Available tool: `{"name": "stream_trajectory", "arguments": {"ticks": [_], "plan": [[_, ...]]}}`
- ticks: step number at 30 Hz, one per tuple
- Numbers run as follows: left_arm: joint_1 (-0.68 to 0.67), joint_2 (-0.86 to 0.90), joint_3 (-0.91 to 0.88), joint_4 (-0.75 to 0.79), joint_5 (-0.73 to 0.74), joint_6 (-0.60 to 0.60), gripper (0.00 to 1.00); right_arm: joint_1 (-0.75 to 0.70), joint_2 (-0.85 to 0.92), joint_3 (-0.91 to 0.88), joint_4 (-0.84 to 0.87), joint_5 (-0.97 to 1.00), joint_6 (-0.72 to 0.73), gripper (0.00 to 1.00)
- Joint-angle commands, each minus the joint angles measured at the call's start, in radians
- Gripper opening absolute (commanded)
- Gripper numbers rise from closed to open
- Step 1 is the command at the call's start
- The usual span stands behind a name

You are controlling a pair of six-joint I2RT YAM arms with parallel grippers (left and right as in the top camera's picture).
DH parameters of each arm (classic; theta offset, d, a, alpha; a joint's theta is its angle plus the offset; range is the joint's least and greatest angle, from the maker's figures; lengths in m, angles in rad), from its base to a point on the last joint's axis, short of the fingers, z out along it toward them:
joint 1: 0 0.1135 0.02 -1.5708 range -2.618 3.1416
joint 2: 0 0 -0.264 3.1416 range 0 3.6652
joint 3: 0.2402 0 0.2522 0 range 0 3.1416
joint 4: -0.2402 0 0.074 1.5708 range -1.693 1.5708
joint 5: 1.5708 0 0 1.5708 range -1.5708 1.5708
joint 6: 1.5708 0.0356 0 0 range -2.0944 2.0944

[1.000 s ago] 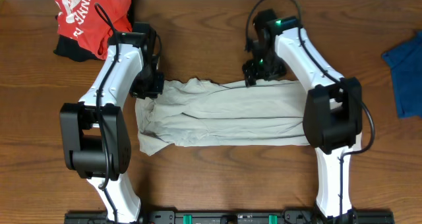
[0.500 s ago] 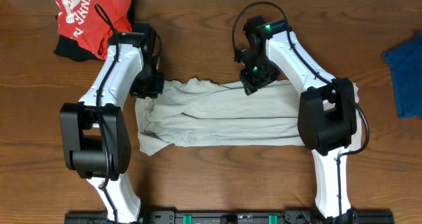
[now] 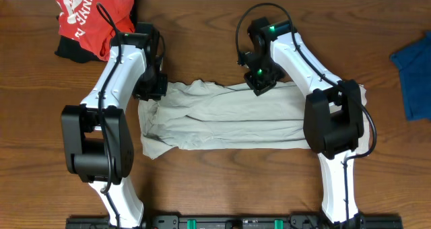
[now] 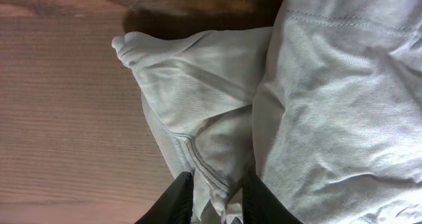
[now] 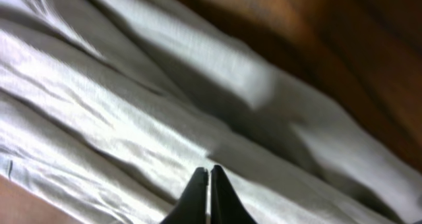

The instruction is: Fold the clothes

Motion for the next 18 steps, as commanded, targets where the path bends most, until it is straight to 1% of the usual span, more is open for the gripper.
{"name": "stream_trajectory", "arguments": {"ticks": [1,2,4,5,6,7,8,9,11,15,18], "plan": [[0.004,-0.009,-0.002,0.004,-0.002,-0.002,0.27,0.01,-0.003,-0.006,0.032,-0.005,-0.004,0.12],[0.004,-0.009,-0.002,0.005,-0.002,-0.002,0.27,0.01,-0.003,-0.006,0.045,-0.004,-0.005,0.16],[0.004,-0.009,-0.002,0.008,-0.002,-0.002,0.27,0.01,-0.003,-0.006,0.074,-0.001,-0.012,0.21],[0.004,-0.009,-0.002,0.008,-0.002,-0.001,0.27,0.01,-0.003,-0.006,0.082,-0.001,-0.022,0.26],[0.004,-0.009,-0.002,0.008,-0.002,-0.002,0.28,0.01,-0.003,-0.006,0.087,-0.001,-0.035,0.45],[0.004,-0.009,-0.002,0.008,-0.002,-0.001,0.28,0.01,-0.003,-0.006,0.09,-0.001,-0.047,0.55],[0.004,-0.009,-0.002,0.008,-0.002,-0.001,0.28,0.009,-0.003,-0.006,0.091,-0.001,-0.062,0.57],[0.004,-0.009,-0.002,0.009,-0.002,-0.002,0.28,0.009,-0.003,-0.006,0.09,-0.001,-0.078,0.57],[0.004,-0.009,-0.002,0.011,-0.002,-0.002,0.28,0.008,-0.003,-0.006,0.085,-0.001,-0.102,0.53],[0.004,-0.009,-0.002,0.012,-0.002,-0.002,0.28,0.011,-0.003,-0.007,0.053,-0.003,-0.109,0.39],[0.004,-0.009,-0.002,0.012,-0.002,-0.002,0.28,0.014,-0.002,-0.025,0.05,-0.005,-0.11,0.38]]}}
